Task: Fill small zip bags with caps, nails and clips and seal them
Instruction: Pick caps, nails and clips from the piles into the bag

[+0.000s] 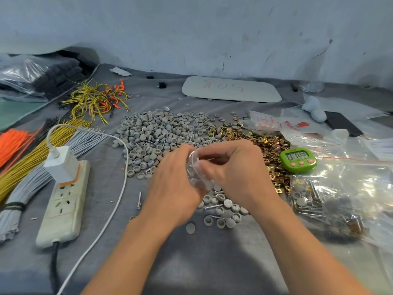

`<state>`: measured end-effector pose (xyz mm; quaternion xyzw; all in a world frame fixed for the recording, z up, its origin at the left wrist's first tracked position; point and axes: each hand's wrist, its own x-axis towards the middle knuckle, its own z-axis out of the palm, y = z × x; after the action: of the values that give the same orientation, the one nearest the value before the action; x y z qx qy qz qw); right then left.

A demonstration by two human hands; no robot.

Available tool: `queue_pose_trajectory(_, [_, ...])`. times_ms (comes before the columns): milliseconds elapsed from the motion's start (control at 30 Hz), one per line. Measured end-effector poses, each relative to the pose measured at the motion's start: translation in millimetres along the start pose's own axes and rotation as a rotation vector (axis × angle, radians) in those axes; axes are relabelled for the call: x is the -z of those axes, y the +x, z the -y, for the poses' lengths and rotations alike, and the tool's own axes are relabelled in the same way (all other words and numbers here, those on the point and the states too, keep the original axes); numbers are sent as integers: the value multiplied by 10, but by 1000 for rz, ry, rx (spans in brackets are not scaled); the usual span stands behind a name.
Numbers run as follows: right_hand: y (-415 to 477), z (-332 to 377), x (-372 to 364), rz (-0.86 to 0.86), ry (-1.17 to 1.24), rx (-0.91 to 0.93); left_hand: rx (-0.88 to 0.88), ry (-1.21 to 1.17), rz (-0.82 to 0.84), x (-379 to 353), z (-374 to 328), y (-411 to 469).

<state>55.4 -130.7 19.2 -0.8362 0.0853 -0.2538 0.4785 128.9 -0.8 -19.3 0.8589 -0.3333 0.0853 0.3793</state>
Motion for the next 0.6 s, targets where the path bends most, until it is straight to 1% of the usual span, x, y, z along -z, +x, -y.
queue_pose_trajectory(67, [28, 8, 23, 4, 52, 28, 23, -77, -3, 18, -10, 11])
queue_pose_trajectory(133, [52, -23, 97, -69, 105, 4, 65, -125, -35, 42, 7, 27])
queue_pose_trajectory(200, [66, -99, 174, -153, 21, -63, 136, -229, -71, 72, 33, 51])
queue_pose_trajectory(233, [69, -146, 197, -125, -91, -107, 164, -312, -92, 85, 43, 66])
queue_pose_trajectory(267, [68, -190, 199, -31, -229, -155, 178, -395, -127, 99, 53, 83])
queue_pose_trajectory(333, [49, -249, 146, 227, -480, -237, 195, -538, -221, 132, 56, 120])
queue_pose_trajectory(400, [40, -279, 74, 400, -645, -257, 229, -636, -283, 157, 53, 143])
queue_pose_trajectory(467, [57, -268, 31, 445, -691, -265, 233, -639, -307, 167, 47, 146])
queue_pose_trajectory(600, [68, -286, 22, 377, -663, -251, 187, -531, -309, 177, 16, 115])
